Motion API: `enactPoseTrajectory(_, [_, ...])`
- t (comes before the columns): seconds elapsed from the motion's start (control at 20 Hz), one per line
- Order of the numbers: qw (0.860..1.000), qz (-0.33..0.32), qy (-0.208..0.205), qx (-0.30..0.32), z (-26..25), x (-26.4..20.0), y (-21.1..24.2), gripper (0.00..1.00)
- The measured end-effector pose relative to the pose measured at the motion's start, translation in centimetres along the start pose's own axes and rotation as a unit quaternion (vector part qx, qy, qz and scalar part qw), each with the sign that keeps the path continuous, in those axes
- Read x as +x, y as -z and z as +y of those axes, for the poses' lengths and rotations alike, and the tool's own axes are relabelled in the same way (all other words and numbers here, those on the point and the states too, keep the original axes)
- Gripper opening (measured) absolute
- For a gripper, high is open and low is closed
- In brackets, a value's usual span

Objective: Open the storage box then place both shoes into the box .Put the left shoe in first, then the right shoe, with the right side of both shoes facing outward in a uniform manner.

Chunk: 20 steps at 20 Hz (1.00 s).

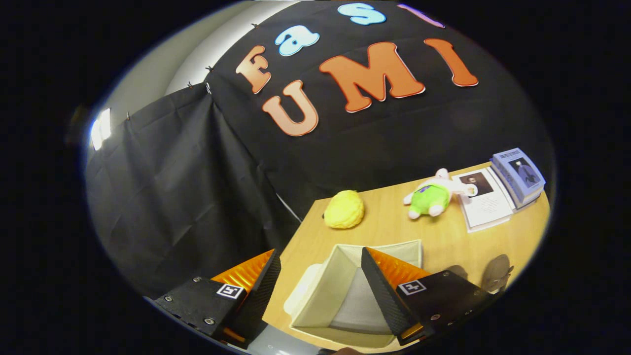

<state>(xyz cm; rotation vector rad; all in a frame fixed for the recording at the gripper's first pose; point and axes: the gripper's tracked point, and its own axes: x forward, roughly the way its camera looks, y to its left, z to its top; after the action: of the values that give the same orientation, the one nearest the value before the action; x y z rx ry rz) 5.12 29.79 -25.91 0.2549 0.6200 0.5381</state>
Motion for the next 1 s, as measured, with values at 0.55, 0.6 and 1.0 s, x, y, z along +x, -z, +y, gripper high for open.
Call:
enactPoseTrajectory(0.55, [0.979, -0.005, 0.191, -0.07, -15.5, -5.0, 4.9, 0.99])
enactPoseTrajectory(0.6, [0.975, 0.003, 0.208, -0.077, -16.7, -5.5, 6.0, 0.98])
enactPoseTrajectory(1.0, [0.961, 0.057, 0.254, -0.089, -21.4, -6.2, 13.3, 0.91])
